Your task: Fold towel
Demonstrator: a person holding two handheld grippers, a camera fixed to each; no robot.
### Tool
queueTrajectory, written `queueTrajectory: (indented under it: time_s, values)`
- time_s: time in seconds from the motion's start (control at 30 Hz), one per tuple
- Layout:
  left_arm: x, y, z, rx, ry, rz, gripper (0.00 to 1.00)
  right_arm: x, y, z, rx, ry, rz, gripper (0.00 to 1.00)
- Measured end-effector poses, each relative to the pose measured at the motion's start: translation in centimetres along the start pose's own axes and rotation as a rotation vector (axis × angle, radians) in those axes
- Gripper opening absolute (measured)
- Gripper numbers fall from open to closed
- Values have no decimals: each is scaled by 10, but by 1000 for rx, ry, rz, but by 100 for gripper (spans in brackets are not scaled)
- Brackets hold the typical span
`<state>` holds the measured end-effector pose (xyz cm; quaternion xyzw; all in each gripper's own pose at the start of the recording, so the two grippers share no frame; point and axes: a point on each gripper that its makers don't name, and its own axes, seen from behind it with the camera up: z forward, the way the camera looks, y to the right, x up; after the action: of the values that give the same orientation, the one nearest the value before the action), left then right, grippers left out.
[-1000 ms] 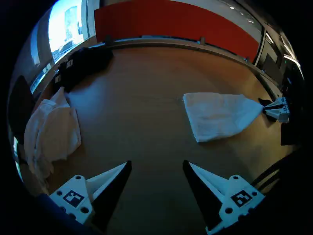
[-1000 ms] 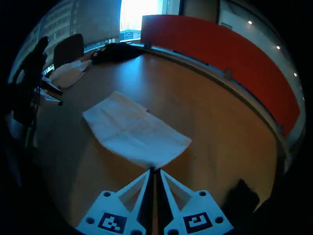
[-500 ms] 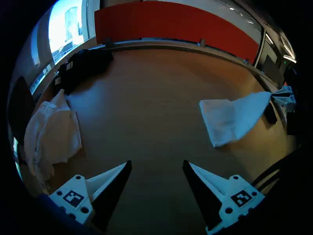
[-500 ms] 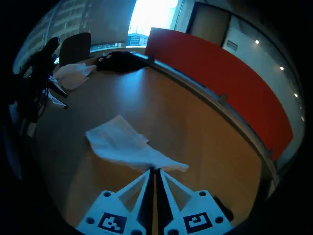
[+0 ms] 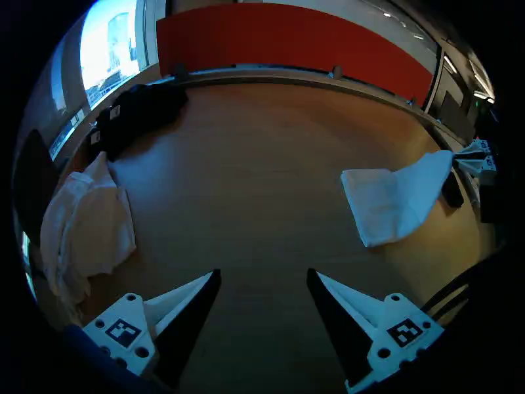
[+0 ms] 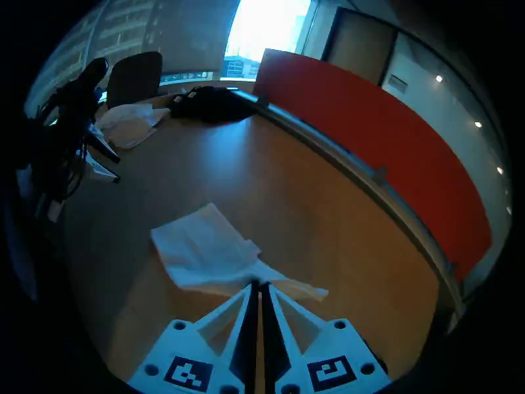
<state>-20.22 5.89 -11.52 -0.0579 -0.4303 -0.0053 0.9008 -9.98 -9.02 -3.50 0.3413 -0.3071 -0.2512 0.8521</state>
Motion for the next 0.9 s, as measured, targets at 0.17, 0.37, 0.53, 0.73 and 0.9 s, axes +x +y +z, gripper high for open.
queueTrajectory:
  time_s: [0.17,0.37,0.53,0.73,0.9]
  values:
    - [2,1,-1,-4,8,-9,97,14,-15,11,38,12,-27,5]
    - [2,1,-4,-6,14,-23,97,32,-41,29,96,26,-55,5]
    - [4,-1,-8,-3,23,-23,97,45,-64,44,145,32,-80,5]
    - [5,-8,-15,3,35,-43,97,54,-93,63,205,28,-111,5]
    - [3,-17,-18,14,38,-60,97,54,-119,79,267,13,-121,5]
